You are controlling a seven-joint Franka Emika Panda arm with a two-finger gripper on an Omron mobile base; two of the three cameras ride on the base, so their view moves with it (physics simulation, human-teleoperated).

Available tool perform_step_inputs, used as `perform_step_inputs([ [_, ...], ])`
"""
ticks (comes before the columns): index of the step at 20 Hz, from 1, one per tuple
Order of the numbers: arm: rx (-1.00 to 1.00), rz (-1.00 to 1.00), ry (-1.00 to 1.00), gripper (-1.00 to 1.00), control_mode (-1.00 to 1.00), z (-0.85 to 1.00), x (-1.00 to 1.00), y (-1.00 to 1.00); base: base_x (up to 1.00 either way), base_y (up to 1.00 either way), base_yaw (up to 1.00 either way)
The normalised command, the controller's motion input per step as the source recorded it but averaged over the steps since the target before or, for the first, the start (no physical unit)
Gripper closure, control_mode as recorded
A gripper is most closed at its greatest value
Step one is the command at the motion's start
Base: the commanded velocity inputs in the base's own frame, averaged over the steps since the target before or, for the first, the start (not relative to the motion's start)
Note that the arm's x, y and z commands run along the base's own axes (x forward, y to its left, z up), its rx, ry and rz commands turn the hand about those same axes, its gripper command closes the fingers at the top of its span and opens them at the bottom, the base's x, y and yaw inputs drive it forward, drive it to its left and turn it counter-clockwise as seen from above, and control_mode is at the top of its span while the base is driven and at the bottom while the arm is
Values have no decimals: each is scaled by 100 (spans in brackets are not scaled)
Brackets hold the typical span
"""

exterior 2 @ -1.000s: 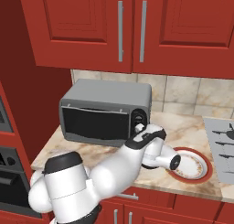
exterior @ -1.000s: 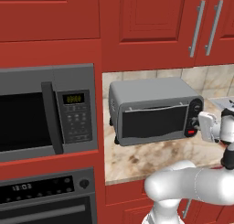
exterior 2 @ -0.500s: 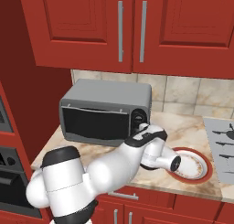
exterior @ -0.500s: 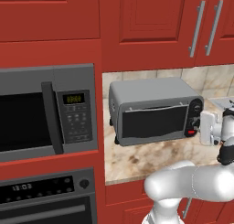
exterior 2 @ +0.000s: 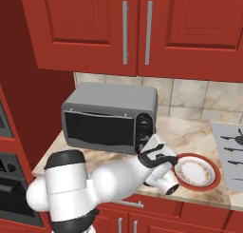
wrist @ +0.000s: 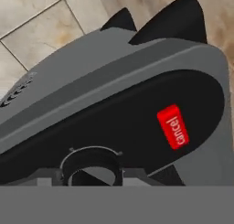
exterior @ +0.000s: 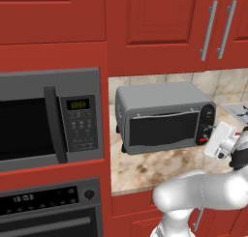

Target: Pick up the bagel from the plate, place it on the toaster oven rack, close the door, and set the timer.

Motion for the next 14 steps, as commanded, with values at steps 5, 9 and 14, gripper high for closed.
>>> perform_step_inputs([
  [5, 40, -54, 14, 100, -100, -21, -4, 0, 0, 0, 0],
  [9, 25, -38, 10, 100, -100, 76, -52, -36, 0, 0, 0],
  [14, 27, -20, 5, 100, -100, 100, -88, -88, 0, 0, 0],
])
